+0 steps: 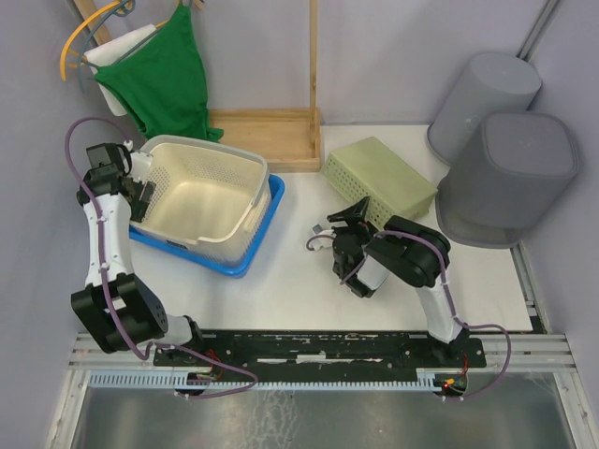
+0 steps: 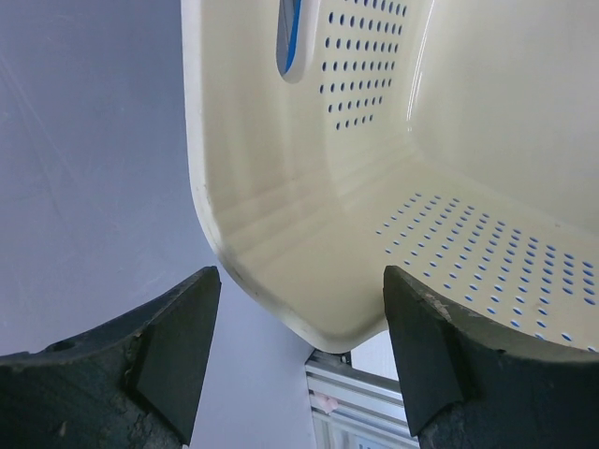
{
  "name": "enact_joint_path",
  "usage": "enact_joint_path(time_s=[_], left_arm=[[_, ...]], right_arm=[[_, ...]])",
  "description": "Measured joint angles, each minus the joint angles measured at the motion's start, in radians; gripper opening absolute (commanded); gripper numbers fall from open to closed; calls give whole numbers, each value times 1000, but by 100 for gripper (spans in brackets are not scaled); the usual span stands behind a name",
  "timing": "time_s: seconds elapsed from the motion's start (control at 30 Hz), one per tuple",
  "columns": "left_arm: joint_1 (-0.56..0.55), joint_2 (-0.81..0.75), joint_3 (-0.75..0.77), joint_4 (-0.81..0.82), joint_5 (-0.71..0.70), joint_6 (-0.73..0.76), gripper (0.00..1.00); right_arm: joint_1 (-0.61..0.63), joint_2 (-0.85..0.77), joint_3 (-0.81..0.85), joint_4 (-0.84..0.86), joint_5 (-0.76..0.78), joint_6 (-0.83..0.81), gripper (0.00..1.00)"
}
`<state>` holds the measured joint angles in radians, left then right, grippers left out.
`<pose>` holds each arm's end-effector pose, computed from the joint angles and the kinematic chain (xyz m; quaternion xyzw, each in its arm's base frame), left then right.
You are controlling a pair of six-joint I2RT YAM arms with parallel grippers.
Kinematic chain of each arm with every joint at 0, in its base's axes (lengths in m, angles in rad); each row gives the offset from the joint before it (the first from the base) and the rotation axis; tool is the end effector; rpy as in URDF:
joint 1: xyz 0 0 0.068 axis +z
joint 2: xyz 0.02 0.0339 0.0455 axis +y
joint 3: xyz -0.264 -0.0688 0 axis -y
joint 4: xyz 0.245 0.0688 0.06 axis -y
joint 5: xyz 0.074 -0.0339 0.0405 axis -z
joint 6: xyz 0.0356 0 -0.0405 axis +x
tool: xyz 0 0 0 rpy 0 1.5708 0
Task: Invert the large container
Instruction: Turn the container upside down at the center of the board, then move the container to the center of the board.
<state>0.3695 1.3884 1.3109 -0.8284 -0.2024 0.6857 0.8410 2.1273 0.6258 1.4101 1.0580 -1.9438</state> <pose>0.2662 0.1108 0.3283 0.1155 0.9339 0.2460 0.2325 0.2414 0.2233 0.0891 -0.5672 0.4479 -0.6224 0.3004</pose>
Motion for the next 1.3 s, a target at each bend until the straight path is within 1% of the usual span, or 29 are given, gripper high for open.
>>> enact_joint_path(time_s=[0.07, 0.1, 0.13, 0.2, 0.23, 0.3, 0.33, 0.4, 0.47, 0.6, 0.7, 0.8, 0.9, 0.97, 1.03, 1.1, 1.17, 1.23, 1.3], left_arm=[[0, -3, -10, 0, 0, 0, 78], [0, -4, -14, 0, -1, 0, 77], [0, -5, -18, -1, -1, 0, 78], [0, -5, -24, 0, -4, 0, 78], [0, -5, -24, 0, -5, 0, 78], [0, -5, -24, 0, -5, 0, 78], [0, -6, -24, 0, -4, 0, 77], [0, -6, -24, 0, -4, 0, 78], [0, -5, -24, -1, -3, 0, 77], [0, -5, -24, -1, -3, 0, 78], [0, -5, -24, -2, -3, 0, 78], [0, -2, -24, -2, -1, 0, 78], [-1, 6, -21, -2, 0, 0, 78], [-1, 13, -14, -4, 0, -6, 77], [-1, 19, -10, -4, -1, -13, 77], [-1, 30, -4, -3, -4, -21, 77], [0, 42, 0, 0, -6, -31, 77], [0, 53, 0, 7, -14, -42, 77], [0, 56, 0, 10, -21, -47, 77]], right_arm=[[18, -23, 6, -97, 38, 84, 98], [25, -47, 14, -170, 53, 130, 99], [35, -88, 38, -322, 71, 207, 100], [58, -173, 157, -793, 43, 460, 100], [72, -197, 261, -1070, -13, 609, 100], [93, -217, 443, -1433, -123, 835, 100], [104, -235, 526, -1580, -178, 934, 100], [121, -296, 616, -1780, -260, 1067, 100], [128, -353, 668, -1919, -330, 1154, 100], [109, -389, 782, -2150, -494, 1291, 100], [50, -386, 875, -2303, -721, 1376, 100], [-98, -396, 957, -2364, -990, 1435, 100], [-288, -438, 965, -2344, -1223, 1462, 100], [-391, -463, 958, -2314, -1349, 1463, 100], [-462, -475, 956, -2289, -1471, 1436, 100], [-485, -449, 993, -2321, -1583, 1379, 100], [-480, -356, 1115, -2417, -1711, 1276, 100], [-462, -210, 1306, -2566, -1829, 1149, 100], [-440, -97, 1440, -2687, -1876, 1051, 100]])
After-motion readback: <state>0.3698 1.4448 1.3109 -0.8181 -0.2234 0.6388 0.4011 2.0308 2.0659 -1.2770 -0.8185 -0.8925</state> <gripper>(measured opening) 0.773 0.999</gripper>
